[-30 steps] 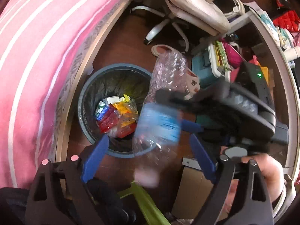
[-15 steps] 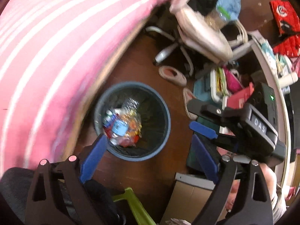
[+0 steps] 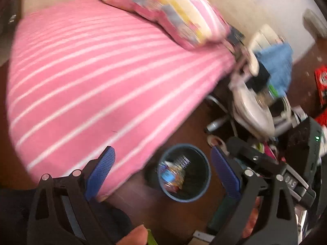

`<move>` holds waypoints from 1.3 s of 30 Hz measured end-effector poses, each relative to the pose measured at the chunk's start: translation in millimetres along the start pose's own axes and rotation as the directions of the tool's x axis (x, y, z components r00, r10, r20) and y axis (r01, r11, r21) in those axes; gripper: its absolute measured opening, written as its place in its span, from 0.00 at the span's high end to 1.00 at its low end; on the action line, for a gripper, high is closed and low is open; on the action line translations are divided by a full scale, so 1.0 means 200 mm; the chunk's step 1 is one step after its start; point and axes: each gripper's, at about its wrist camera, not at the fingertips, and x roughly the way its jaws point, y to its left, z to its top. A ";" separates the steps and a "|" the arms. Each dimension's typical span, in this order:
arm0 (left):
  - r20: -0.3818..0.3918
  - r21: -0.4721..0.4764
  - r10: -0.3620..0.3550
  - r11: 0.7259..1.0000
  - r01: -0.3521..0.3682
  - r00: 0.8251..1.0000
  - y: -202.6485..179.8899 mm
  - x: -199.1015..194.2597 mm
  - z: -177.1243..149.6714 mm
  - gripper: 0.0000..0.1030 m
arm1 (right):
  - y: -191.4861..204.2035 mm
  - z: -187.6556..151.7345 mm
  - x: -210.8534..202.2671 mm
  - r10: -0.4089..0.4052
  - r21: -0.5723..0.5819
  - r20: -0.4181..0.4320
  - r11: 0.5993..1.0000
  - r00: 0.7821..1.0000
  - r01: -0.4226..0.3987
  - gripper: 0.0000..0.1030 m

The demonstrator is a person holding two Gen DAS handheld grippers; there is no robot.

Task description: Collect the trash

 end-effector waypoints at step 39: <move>0.293 -0.082 0.209 0.978 -0.193 0.933 0.58 -0.87 0.04 0.05 | 1.12 -0.21 0.02 -0.048 -0.392 0.137 0.915 0.989 0.099 0.06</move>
